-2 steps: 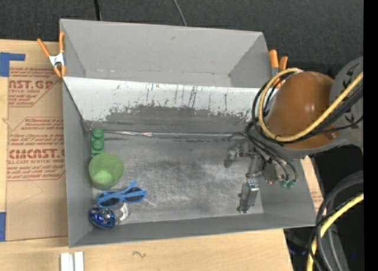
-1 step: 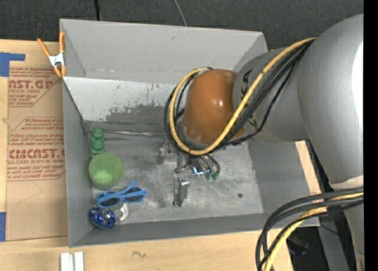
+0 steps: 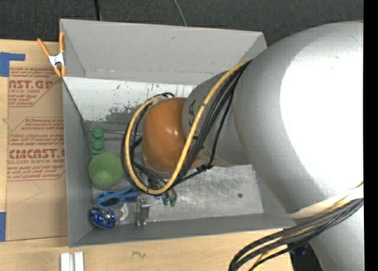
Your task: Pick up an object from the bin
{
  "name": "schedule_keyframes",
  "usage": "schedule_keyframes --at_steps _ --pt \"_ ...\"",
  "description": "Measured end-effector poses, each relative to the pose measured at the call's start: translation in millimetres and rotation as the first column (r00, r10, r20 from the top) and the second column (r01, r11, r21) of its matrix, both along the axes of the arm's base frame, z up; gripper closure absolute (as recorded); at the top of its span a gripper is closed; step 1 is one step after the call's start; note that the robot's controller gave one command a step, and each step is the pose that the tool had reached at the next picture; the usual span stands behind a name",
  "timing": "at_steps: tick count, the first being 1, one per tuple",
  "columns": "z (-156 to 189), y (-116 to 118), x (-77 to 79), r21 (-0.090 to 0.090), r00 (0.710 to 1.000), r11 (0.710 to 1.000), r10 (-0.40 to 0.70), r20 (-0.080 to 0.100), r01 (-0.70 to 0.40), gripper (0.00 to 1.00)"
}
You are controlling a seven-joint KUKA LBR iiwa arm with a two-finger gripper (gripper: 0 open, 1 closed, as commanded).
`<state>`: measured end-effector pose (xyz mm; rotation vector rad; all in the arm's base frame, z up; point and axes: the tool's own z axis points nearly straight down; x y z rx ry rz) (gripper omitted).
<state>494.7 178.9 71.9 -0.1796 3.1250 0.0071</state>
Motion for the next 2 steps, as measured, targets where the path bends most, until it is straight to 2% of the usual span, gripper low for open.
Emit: schedule_keyframes --at_steps 1,2 --pt "-1 -3 -0.7 -0.003 1.0 1.0 -0.004 -0.005 0.004 1.0" --pt "169 48 1.4 0.0 0.999 0.999 0.046 -0.002 -0.046 1.0"
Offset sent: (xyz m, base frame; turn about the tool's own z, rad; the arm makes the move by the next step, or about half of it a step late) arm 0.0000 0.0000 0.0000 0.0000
